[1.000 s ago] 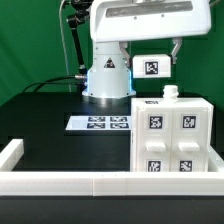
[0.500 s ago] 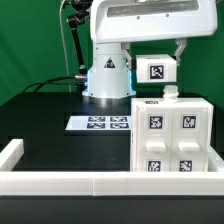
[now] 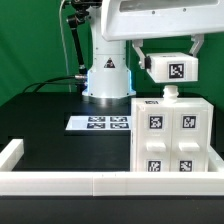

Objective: Assemble cabinet

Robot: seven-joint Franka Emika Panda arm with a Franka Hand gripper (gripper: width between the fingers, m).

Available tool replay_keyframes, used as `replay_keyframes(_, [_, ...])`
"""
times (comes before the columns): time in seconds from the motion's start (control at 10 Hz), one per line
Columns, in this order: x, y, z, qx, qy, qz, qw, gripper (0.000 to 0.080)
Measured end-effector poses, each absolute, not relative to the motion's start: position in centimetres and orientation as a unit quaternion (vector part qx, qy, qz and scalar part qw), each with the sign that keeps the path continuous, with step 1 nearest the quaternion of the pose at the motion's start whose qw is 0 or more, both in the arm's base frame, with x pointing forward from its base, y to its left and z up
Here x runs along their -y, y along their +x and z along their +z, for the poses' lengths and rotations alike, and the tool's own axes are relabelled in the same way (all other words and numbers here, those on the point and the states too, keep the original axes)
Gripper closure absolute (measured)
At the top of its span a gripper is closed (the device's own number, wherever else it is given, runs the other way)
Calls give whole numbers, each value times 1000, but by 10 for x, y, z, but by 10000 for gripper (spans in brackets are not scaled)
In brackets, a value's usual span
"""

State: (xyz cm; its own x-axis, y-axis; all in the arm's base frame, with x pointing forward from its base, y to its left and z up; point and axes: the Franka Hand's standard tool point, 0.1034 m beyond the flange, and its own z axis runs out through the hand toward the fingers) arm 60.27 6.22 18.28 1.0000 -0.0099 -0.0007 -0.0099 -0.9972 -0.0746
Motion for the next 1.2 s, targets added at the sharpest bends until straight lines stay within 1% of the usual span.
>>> replay_keyframes(0.1, [-63,603,177,-4,-999,3,37,238])
replay_keyframes(0.4, [-63,599,170,-4,-999,9,36,238])
replay_keyframes(0.6, [-64,600,169,-3,-999,7,36,238])
replay_keyframes(1.2, [-74,594,153,4,-999,11,36,238])
